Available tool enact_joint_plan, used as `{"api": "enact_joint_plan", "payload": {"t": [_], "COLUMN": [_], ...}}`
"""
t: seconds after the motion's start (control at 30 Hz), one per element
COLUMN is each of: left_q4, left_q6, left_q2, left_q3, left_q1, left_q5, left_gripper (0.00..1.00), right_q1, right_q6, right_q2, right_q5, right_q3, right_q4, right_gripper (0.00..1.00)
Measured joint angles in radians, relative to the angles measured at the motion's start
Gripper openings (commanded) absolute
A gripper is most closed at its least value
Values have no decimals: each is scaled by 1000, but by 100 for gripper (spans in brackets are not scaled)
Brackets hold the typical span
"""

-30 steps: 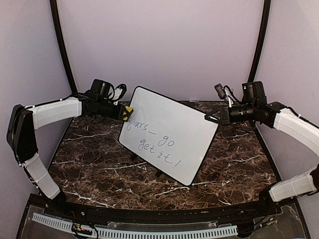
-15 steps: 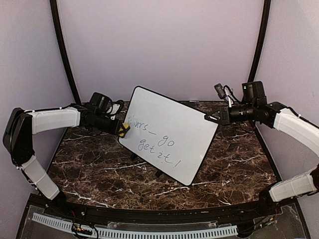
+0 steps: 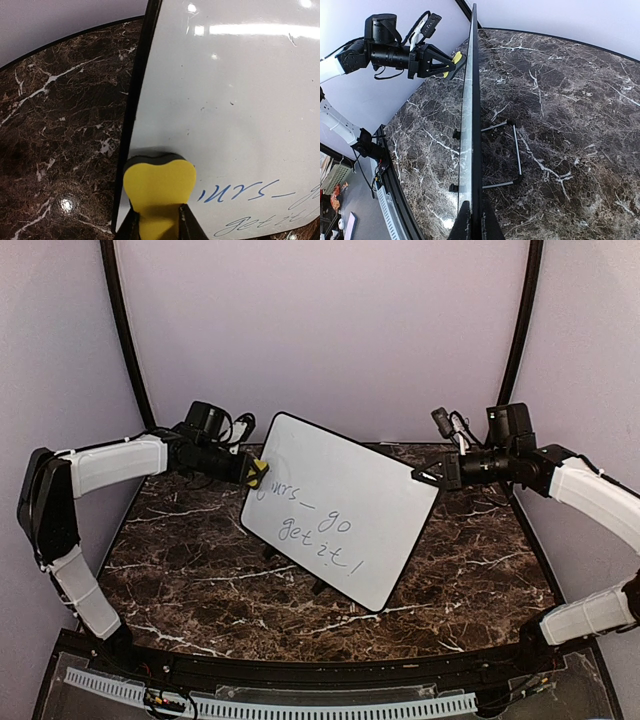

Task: Erase the whiteboard
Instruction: Erase the center of the whiteboard.

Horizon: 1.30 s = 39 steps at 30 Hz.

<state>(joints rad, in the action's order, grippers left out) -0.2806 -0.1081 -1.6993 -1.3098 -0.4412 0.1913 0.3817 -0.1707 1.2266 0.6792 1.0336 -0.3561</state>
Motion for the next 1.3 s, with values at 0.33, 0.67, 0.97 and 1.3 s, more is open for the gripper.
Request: {"api": "enact_joint_plan", "payload": {"t": [0.33, 0.67, 0.97, 1.3], "left_q4": [34, 32, 29, 62], "left_q6": [-9, -62, -79, -76], "left_q2": [8, 54, 37, -4], "left_q3": [59, 235, 140, 33], "left_q1": [0, 0, 0, 7], "left_q5": [8, 58, 101, 107], "left_gripper": [7, 7, 7, 7], "right_q1": [-3, -2, -2, -3], "right_q6": [-8, -3, -3, -8], "right_q2": [0, 0, 0, 0], "right_q5": [-3, 1, 1, 0], "right_q3": [0, 0, 0, 0], "right_q4": [-3, 3, 3, -1], "right_gripper": [0, 0, 0, 0]}}
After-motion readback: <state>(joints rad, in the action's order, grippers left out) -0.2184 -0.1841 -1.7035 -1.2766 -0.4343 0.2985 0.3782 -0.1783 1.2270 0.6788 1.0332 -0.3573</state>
